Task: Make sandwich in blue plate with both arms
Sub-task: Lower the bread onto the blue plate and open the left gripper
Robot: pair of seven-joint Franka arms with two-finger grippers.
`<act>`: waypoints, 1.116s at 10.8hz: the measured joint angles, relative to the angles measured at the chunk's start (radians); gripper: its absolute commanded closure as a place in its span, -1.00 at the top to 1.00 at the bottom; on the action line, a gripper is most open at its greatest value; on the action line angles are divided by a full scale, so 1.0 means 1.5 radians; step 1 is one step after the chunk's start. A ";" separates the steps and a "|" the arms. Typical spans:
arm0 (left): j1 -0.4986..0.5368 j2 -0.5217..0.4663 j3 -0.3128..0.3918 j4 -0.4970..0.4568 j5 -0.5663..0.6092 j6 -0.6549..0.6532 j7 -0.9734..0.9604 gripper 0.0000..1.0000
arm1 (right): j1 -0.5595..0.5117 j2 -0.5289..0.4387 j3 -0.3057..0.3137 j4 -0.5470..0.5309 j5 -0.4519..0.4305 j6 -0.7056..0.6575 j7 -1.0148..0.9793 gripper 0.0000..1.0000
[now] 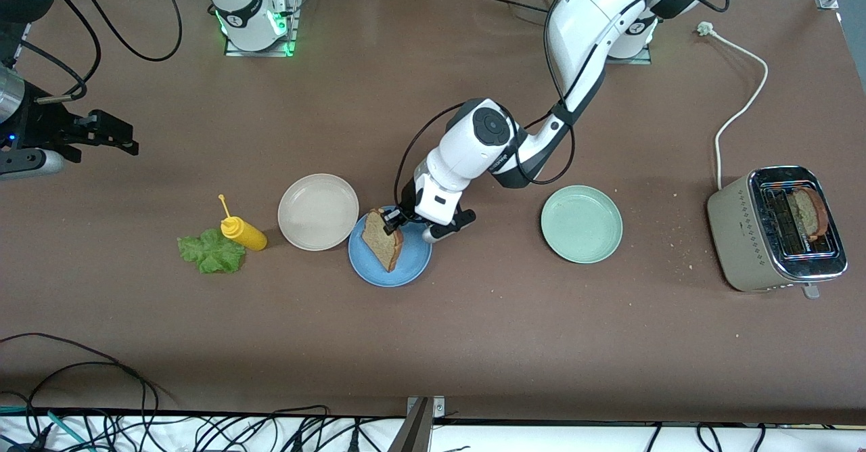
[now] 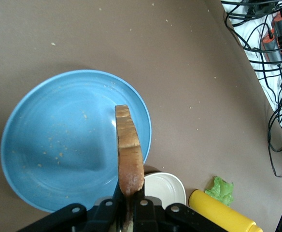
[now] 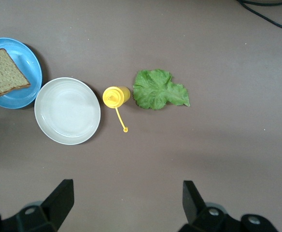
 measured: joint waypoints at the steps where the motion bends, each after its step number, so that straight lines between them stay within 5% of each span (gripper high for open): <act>1: -0.005 0.012 0.000 0.016 0.000 0.000 -0.004 -1.00 | 0.000 0.000 0.000 0.000 0.000 0.000 0.000 1.00; 6: -0.010 0.043 0.000 0.035 0.000 0.000 -0.005 -0.93 | 0.000 0.000 0.000 0.000 0.000 0.000 0.000 1.00; 8: -0.012 0.044 0.001 0.037 0.000 0.000 -0.005 -0.24 | 0.000 0.000 0.000 0.000 0.000 0.000 0.000 1.00; 10: -0.012 0.044 0.004 0.040 0.000 0.000 -0.006 0.15 | 0.000 0.000 0.000 0.000 0.000 0.000 0.000 1.00; 12: -0.009 0.044 0.009 0.040 0.000 -0.013 -0.010 0.77 | 0.000 0.000 0.000 0.000 0.000 0.000 0.000 1.00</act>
